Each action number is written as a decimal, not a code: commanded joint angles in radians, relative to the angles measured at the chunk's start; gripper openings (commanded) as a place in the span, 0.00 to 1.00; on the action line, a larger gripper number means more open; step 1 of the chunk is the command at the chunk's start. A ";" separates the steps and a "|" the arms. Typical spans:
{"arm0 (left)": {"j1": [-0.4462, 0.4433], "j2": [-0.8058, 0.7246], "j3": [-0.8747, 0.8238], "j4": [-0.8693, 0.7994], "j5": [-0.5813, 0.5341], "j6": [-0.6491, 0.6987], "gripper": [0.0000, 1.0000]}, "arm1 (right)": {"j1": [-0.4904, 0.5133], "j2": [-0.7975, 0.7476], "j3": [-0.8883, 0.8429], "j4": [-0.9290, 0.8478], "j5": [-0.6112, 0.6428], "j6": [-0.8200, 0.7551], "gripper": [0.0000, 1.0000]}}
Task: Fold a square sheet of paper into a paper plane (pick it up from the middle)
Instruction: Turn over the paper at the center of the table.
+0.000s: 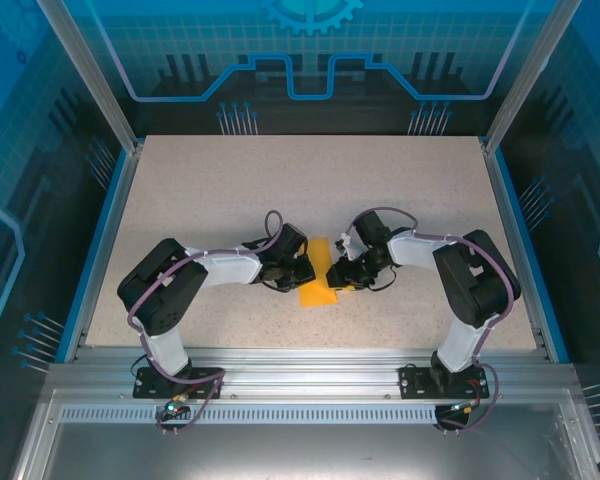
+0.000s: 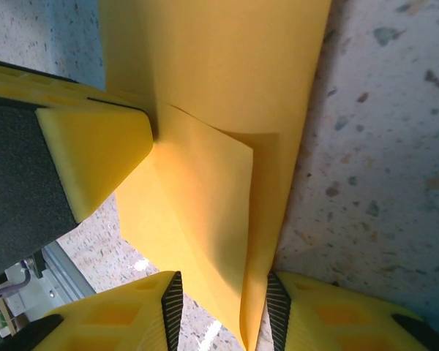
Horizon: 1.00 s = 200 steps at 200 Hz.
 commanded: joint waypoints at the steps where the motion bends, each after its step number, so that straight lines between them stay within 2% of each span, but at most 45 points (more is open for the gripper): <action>1: -0.007 -0.024 0.007 -0.030 0.001 -0.001 0.13 | 0.018 0.001 0.007 0.016 -0.029 0.015 0.41; 63: -0.007 -0.034 0.007 -0.084 -0.035 0.016 0.13 | 0.011 -0.037 0.015 -0.019 0.067 0.017 0.45; 119: -0.007 -0.026 0.010 -0.080 -0.032 0.017 0.13 | 0.021 0.010 0.027 0.013 -0.015 0.023 0.44; 161: -0.008 -0.025 0.009 -0.084 -0.032 0.018 0.13 | 0.026 0.025 0.022 0.037 -0.054 0.025 0.37; 200: -0.008 -0.041 -0.002 -0.063 -0.026 0.011 0.14 | 0.024 0.005 0.027 0.021 -0.041 0.021 0.22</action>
